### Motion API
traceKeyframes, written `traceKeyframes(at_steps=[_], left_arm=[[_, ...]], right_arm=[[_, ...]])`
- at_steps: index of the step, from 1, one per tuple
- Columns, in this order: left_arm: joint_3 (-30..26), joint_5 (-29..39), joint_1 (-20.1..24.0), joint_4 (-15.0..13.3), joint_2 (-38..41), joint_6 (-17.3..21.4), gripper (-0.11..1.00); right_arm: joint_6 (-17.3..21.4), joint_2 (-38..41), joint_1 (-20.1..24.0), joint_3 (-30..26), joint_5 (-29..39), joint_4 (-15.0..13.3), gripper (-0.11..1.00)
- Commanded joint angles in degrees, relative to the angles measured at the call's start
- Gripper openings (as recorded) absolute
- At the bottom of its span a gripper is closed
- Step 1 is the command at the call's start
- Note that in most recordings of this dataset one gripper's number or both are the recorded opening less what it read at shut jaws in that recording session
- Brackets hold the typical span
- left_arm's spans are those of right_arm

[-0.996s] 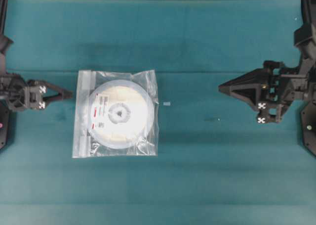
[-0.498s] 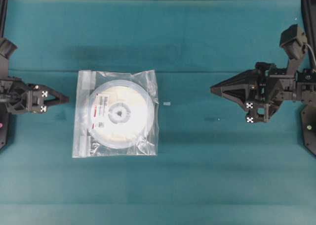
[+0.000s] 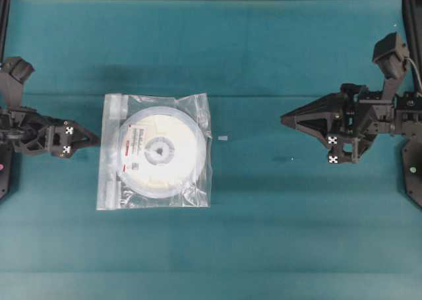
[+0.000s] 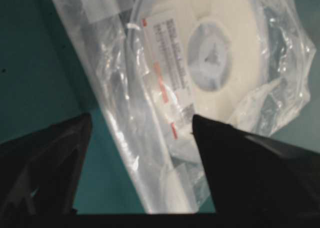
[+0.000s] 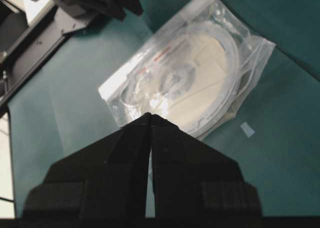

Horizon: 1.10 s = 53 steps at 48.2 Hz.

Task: Take out the reel from the clear zip bag.
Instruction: 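Move the left gripper to the bag's left zip edge and grasp it, then reach the right gripper toward the bag's open right side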

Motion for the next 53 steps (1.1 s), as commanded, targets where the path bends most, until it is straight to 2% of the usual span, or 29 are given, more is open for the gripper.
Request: traceKeyframes(at_steps=[1, 20, 40, 45, 53], left_arm=[[-1.1, -1.8, 0.1, 0.2, 1.1, 0.2, 0.85], [-1.8, -16.0, 0.1, 0.2, 17.0, 0.2, 0.83], [-4.0, -17.1, 0.1, 0.2, 21.3, 0.6, 0.82], [-4.1, -17.1, 0.1, 0.2, 21.3, 0.6, 0.76], [-4.2, -17.1, 0.1, 0.2, 21.3, 0.6, 0.48]], right_arm=[[0.6, -0.2, 0.0, -1.1, -0.3, 0.2, 0.0], [0.7, -0.2, 0.1, -1.0, 0.1, 0.4, 0.0], [1.1, -0.2, 0.3, -0.9, 0.8, 0.4, 0.0], [1.1, -0.2, 0.4, -0.9, 0.8, 0.4, 0.0], [1.1, -0.2, 0.5, -0.7, 0.9, 0.4, 0.0]])
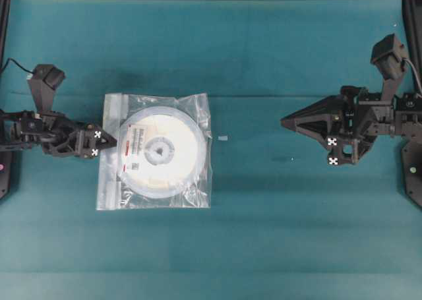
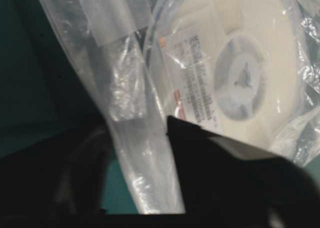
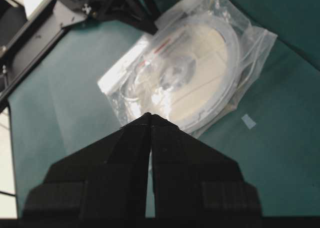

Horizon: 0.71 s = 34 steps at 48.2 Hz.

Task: Take out the reel from the clear zip bag.
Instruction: 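Reach the right gripper toward the bag's open right side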

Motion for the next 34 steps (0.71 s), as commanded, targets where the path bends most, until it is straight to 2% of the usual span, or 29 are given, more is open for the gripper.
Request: traceKeyframes(at_steps=[1, 7, 13, 20, 26, 30, 34], left_arm=[[-1.1, -0.5, 0.1, 0.1, -0.4, 0.2, 0.44], [-1.3, -0.4, 0.1, 0.2, -0.4, 0.4, 0.19], [-1.5, -0.2, 0.1, 0.1, -0.3, 1.0, 0.04], [-1.6, -0.1, 0.1, 0.1, -0.4, 1.1, 0.03], [-1.5, -0.1, 0.1, 0.1, -0.4, 1.1, 0.03], [-1.5, -0.1, 0.1, 0.1, -0.4, 1.1, 0.03], [-1.6, 0.3, 0.1, 0.1, -0.5, 1.1, 0.03]], right_arm=[[0.4, -0.2, 0.1, -0.6, -0.4, 0.1, 0.0], [0.5, -0.2, 0.2, -0.4, 0.0, 0.1, 0.0], [1.1, -0.1, 0.2, -0.4, 1.7, 0.9, 0.0], [5.5, 1.0, 0.3, -0.4, 5.9, 4.0, 0.0], [8.5, 3.0, 0.6, -0.7, 8.7, 4.0, 0.02], [9.1, 5.0, 1.0, -1.3, 8.6, 4.0, 0.07], [9.2, 8.3, 1.1, -2.8, 8.4, 4.1, 0.19]])
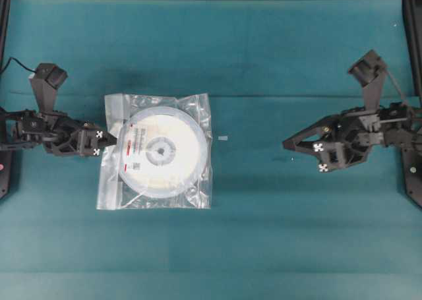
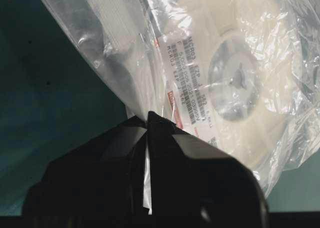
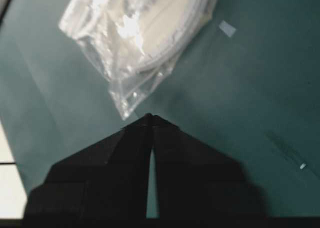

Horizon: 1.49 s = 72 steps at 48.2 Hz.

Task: Take out the reel from the clear zip bag.
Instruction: 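Reach the right gripper toward the bag's open right side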

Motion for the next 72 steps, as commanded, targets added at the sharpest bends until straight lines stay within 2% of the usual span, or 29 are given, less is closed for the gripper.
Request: traceKeyframes(at_steps=[1, 10, 12, 14, 24, 36, 72], left_arm=[[-0.9, 0.1, 0.1, 0.1, -0.6, 0.2, 0.03], [-1.0, 0.4, 0.1, 0.1, -0.6, 0.2, 0.03], [-1.0, 0.4, 0.1, 0.1, -0.6, 0.2, 0.03], [-1.0, 0.4, 0.1, 0.1, -0.6, 0.2, 0.03], [-1.2, 0.4, 0.1, 0.1, -0.7, 0.2, 0.0], [-1.4, 0.4, 0.1, 0.1, -0.7, 0.1, 0.0], [-1.1, 1.6, 0.1, 0.1, -1.8, 0.1, 0.0]], right_arm=[[0.7, 3.4, 0.3, -2.5, -0.3, 0.2, 0.24], [0.6, 13.1, 0.1, -7.7, -0.4, 0.3, 0.76], [0.5, 15.2, 0.0, -9.0, -0.4, 0.3, 0.85], [0.5, 17.1, -0.1, -10.2, -0.4, 0.2, 0.89], [0.5, 25.0, -1.1, -15.4, -0.3, 0.3, 0.78], [0.6, 30.0, -1.5, -18.5, 0.1, 0.3, 0.78], [0.4, 37.2, -3.3, -26.1, 1.6, 0.0, 0.75]])
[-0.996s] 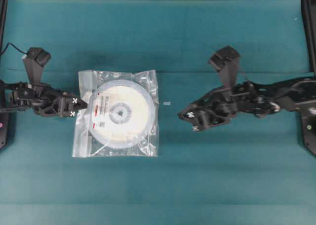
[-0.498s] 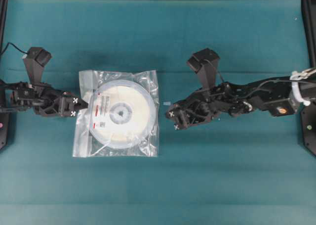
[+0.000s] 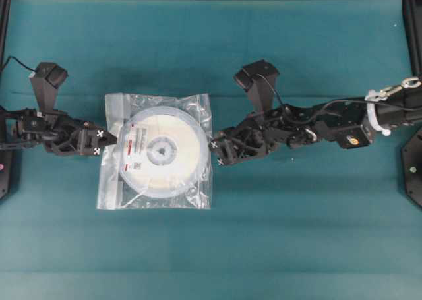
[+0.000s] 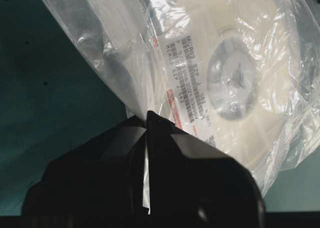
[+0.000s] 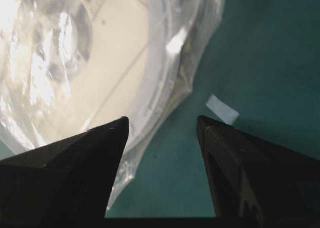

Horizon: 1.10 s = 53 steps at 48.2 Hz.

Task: Take out the reel from the clear zip bag.
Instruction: 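Reach the right gripper toward the bag's open right side, then insert the right gripper into the bag and grasp the white reel rim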

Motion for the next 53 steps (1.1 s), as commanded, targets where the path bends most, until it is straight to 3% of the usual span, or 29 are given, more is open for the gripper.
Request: traceKeyframes(at_steps=[1, 53], left_arm=[[-0.7, -0.2, 0.1, 0.2, -0.8, 0.1, 0.0], [-1.0, -0.2, 0.1, 0.2, -0.6, 0.1, 0.0]], right_arm=[[0.1, 0.4, 0.1, -1.7, -0.1, -0.2, 0.75], [-0.1, 4.3, -0.3, -6.0, 2.2, -0.8, 0.74]])
